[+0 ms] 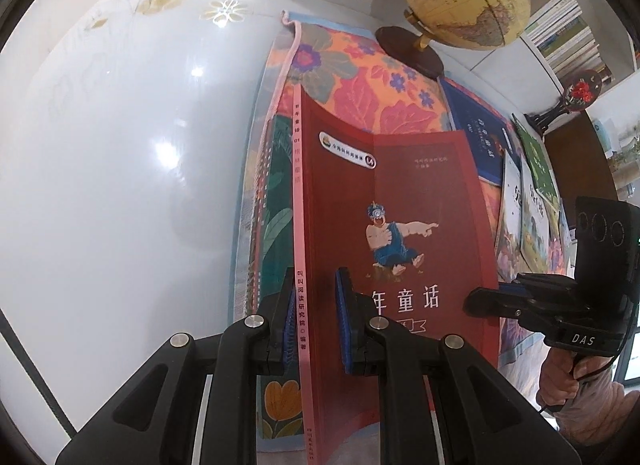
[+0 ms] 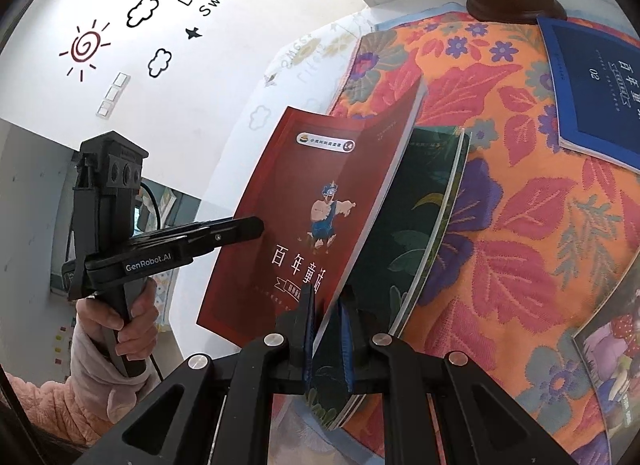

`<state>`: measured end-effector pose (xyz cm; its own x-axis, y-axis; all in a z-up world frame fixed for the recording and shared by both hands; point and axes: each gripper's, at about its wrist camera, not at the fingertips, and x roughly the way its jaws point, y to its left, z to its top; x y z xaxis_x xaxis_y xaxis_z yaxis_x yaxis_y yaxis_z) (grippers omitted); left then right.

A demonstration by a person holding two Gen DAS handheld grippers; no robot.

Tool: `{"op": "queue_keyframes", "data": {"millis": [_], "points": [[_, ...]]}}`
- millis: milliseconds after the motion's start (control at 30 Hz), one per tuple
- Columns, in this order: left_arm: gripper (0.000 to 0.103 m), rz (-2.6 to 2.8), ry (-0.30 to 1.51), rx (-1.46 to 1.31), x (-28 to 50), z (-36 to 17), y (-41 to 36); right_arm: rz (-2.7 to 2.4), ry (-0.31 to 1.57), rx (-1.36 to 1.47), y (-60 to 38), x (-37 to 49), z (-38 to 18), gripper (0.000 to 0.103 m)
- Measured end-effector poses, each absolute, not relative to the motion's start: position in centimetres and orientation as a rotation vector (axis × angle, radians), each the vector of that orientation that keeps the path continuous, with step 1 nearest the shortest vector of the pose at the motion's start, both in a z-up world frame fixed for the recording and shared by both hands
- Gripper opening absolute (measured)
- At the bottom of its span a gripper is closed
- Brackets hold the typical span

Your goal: Organize books

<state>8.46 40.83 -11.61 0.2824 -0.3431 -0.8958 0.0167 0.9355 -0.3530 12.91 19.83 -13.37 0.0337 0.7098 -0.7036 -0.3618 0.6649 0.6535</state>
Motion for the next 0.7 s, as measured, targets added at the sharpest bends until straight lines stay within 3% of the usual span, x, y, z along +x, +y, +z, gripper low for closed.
{"op": "queue_keyframes", "data": {"millis": [567, 700], "points": [[0.022, -0.079, 1.283, -0.210, 8.0, -11.2, 40.7, 0.713, 1.374, 0.399, 18.3, 13.0, -15.3, 0.014], [0.025, -0.030, 1.206, -0.203, 7.3, -8.6, 40.2, 0.530, 1.237, 0.287, 14.7, 12.1, -13.0, 0.017]]}}
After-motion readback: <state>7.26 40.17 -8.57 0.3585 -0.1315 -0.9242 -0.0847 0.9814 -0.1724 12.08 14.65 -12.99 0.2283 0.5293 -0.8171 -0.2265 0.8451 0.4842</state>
